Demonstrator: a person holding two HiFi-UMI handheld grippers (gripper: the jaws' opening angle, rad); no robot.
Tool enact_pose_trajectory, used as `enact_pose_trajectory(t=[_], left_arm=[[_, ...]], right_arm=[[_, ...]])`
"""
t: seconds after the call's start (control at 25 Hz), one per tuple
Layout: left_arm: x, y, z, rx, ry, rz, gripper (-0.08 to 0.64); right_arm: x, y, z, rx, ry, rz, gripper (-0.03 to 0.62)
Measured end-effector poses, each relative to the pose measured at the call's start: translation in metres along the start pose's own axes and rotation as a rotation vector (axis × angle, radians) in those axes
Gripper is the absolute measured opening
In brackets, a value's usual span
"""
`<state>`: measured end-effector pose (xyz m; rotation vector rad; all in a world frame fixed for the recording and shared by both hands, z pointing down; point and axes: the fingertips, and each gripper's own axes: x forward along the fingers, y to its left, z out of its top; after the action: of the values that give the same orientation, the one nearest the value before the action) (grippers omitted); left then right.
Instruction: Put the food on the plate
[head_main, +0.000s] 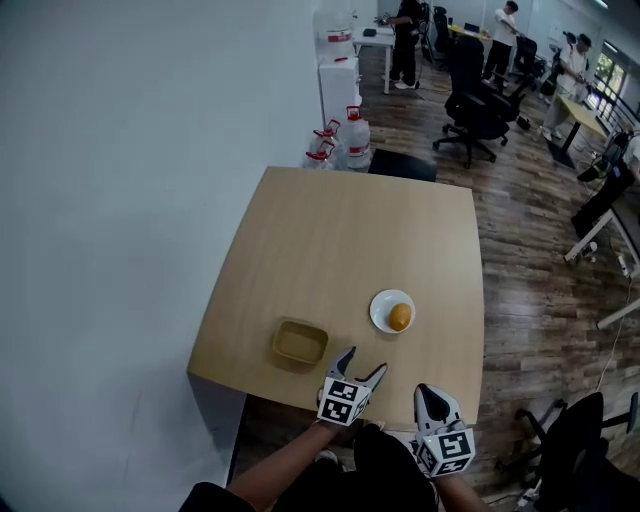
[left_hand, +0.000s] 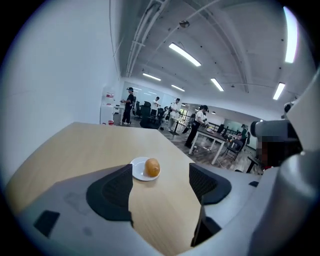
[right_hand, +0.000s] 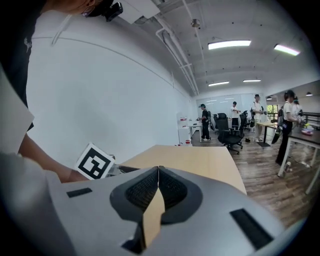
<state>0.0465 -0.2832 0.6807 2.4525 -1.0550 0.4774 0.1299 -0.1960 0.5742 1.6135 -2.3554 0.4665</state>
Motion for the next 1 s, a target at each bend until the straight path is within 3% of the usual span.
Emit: enact_pose_trajectory(t=[0.32, 0.48, 0.68, 0.8, 0.84, 0.96, 1.0], left_arm=[[-0.116, -0.029, 0.023, -0.042, -0.164, 0.018, 0.327], [-0.165, -0.059, 0.028, -0.07, -0.242, -0.051, 0.327], [-0.219, -0.096, 0.027, -0.056, -0.326, -0.123, 0.327], [-0.243, -0.098, 0.024, -0.055, -0.36, -0.119, 0.324], [-0.249, -0.095, 0.024, -0.049, -0.367, -0.097, 0.311], [-0.265, -0.084, 0.02, -0.032, -0.387, -0.023, 0.105], [-0.268, -0.08, 0.019, -0.033, -0.395, -0.007, 0.084]], right_arm=[[-0.048, 0.045, -0.009, 0.07, -0.051, -0.066, 0.06], [-0.078, 0.054, -0.002, 0.069, -0.1, -0.105, 0.06], [-0.111, 0.071, 0.006, -0.002, -0.14, -0.156, 0.06], [-0.124, 0.076, 0.006, -0.012, -0.146, -0.197, 0.06], [-0.126, 0.078, 0.005, -0.016, -0.143, -0.199, 0.06], [-0.131, 0.083, 0.003, -0.027, -0.142, -0.205, 0.06], [-0.132, 0.084, 0.002, -0.026, -0.145, -0.209, 0.06]])
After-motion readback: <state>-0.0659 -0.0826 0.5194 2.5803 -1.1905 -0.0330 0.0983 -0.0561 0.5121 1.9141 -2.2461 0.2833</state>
